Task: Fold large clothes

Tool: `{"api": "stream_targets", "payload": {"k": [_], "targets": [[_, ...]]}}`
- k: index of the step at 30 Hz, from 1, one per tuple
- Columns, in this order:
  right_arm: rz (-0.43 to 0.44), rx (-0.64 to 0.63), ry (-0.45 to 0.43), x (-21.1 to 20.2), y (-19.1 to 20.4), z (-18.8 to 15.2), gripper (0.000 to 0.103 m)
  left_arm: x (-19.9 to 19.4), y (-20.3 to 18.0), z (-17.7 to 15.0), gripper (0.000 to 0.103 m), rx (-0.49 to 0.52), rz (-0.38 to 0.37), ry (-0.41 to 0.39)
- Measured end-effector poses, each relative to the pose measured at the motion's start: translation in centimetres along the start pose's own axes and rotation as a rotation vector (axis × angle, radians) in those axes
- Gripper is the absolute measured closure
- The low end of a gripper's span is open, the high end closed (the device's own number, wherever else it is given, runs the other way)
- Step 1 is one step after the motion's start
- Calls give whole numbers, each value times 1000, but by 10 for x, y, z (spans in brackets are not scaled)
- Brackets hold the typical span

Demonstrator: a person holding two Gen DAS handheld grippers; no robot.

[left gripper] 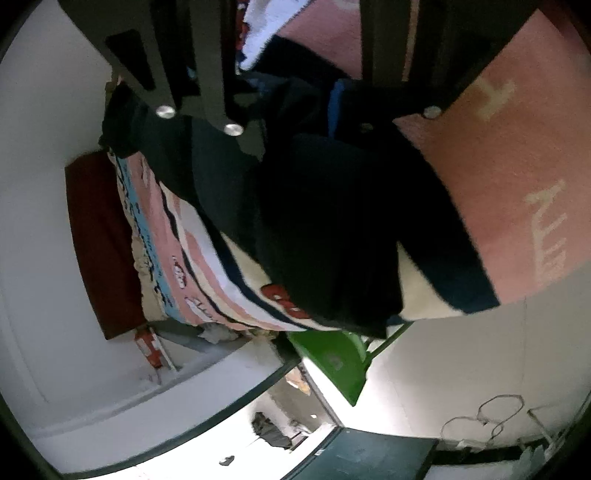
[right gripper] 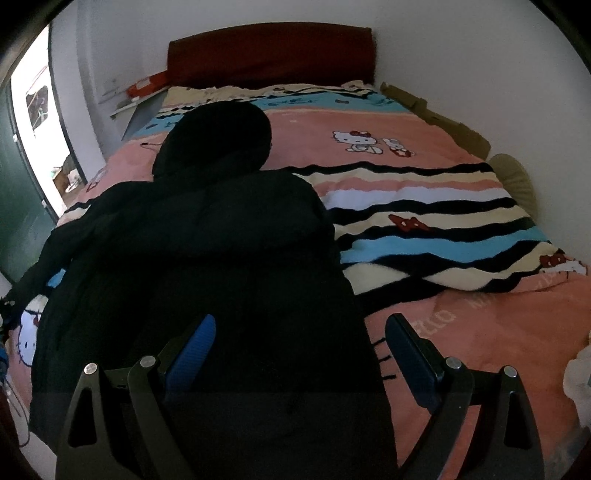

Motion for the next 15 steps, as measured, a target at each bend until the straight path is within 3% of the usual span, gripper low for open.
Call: {"api": "stream_targets", "payload": {"k": [9,15], "targets": [[11,6,-5,0,-17,-7,11,-40,-62,3,88,113,-75,-49],[26,21,-42,-3,-45,-6,11,-80,-135,-13,89,222,-100,-98]]}}
Point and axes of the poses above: each gripper's, at about its wrist camera, not at the fingertips, and x roughly the way its jaws point, y to its left, z to its top, the point moved 3 cm from there along x, roughly the way its jaws point, and after that the axes turned 6 degrees about -y, right-handed, at the moved point
